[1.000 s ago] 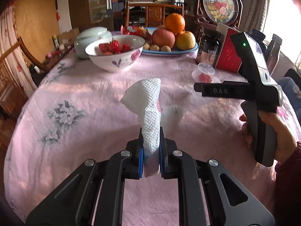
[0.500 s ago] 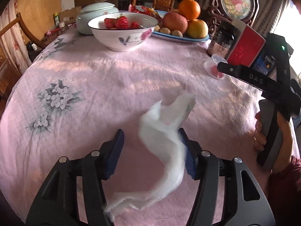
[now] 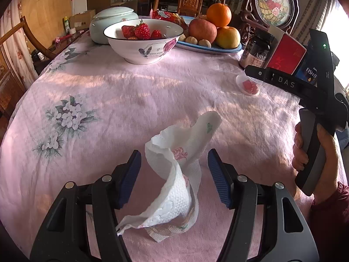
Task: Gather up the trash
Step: 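Move the open right tool to the small clear cup while the left tool holds the towel, then close the right tool around the small clear cup with red contents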
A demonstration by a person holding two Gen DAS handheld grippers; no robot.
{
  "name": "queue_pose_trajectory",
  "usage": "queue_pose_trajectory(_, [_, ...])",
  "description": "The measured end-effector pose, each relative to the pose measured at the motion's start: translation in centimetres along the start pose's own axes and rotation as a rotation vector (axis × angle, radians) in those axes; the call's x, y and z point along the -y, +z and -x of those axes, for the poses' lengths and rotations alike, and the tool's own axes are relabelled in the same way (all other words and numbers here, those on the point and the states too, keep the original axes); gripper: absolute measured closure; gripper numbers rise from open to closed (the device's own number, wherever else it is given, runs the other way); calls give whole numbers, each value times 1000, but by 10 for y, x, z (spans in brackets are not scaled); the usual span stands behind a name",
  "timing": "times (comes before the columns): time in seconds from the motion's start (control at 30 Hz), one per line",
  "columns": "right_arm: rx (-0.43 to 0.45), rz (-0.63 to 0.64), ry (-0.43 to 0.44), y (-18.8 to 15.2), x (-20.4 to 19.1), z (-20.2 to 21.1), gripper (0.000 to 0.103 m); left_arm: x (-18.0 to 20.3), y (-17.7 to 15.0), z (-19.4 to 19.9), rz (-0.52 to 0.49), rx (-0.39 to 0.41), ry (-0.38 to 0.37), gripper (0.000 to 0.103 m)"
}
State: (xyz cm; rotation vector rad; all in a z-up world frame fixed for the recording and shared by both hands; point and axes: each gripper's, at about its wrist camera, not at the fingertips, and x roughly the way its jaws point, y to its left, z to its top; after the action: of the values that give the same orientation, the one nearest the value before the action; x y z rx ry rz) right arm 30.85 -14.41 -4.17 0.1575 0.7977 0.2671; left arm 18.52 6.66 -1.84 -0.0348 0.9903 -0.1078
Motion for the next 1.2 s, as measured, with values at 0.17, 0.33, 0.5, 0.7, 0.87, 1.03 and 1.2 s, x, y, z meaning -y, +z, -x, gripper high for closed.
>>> queue_pose_trajectory(0.17, [-51, 12, -8, -4, -1, -13, 54, 1, 0, -1, 0, 0, 3, 40])
queue_pose_trajectory(0.33, [-37, -37, 107, 2, 2, 9, 54, -1, 1, -1, 10, -4, -6, 40])
queue_pose_trajectory(0.5, [-73, -115, 261, -6, 6, 35, 54, -5, 1, -2, 31, -13, -24, 40])
queue_pose_trajectory(0.7, [-158, -219, 438, -57, 20, 78, 53, -6, 0, -1, 35, -21, -32, 40])
queue_pose_trajectory(0.87, [-140, -256, 377, -122, 42, 134, 50, 8, -7, 0, -21, -24, -27, 41])
queue_pose_trajectory(1.03, [-50, -230, 198, -156, 59, 178, 14, 20, -12, -1, -83, -18, 23, 42])
queue_pose_trajectory(1.2, [13, -287, 218, -161, 74, 192, 8, 14, -10, -5, -65, -36, 28, 42])
